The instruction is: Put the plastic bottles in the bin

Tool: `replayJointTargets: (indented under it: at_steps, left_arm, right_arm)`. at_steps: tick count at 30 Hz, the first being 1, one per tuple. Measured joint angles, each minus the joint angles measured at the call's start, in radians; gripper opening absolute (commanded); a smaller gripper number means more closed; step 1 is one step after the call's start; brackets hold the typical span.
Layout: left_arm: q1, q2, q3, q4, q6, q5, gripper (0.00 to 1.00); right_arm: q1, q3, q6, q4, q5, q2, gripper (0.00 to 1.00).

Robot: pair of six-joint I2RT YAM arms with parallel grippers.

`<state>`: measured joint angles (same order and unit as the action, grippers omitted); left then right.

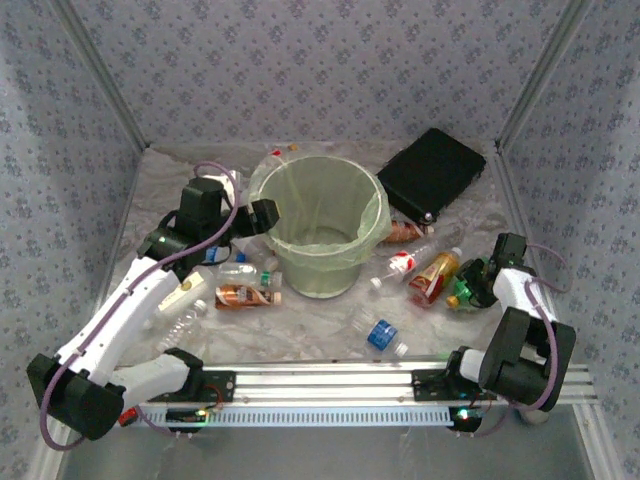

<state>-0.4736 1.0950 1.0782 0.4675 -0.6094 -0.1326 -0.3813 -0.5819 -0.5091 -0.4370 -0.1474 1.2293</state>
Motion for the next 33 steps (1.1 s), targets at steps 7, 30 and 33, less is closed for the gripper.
replayJointTargets:
  at_steps: [7,30,33]
  left_arm:
    - [-0.013,0.005,-0.01,-0.011,-0.013,0.006,0.8]
    - [-0.044,0.039,-0.029,-0.082,-0.026,0.017,0.76]
    - [-0.046,0.039,-0.032,-0.084,-0.032,0.021,0.75]
  right_arm:
    - [-0.003,-0.069,0.001,-0.106,-0.012,-0.145,0.5]
    - [0.892,-1.168,0.054,-0.319,0.037,0.078,0.42]
    - [1.015,-1.263,0.093,-0.354,0.059,0.2,0.41]
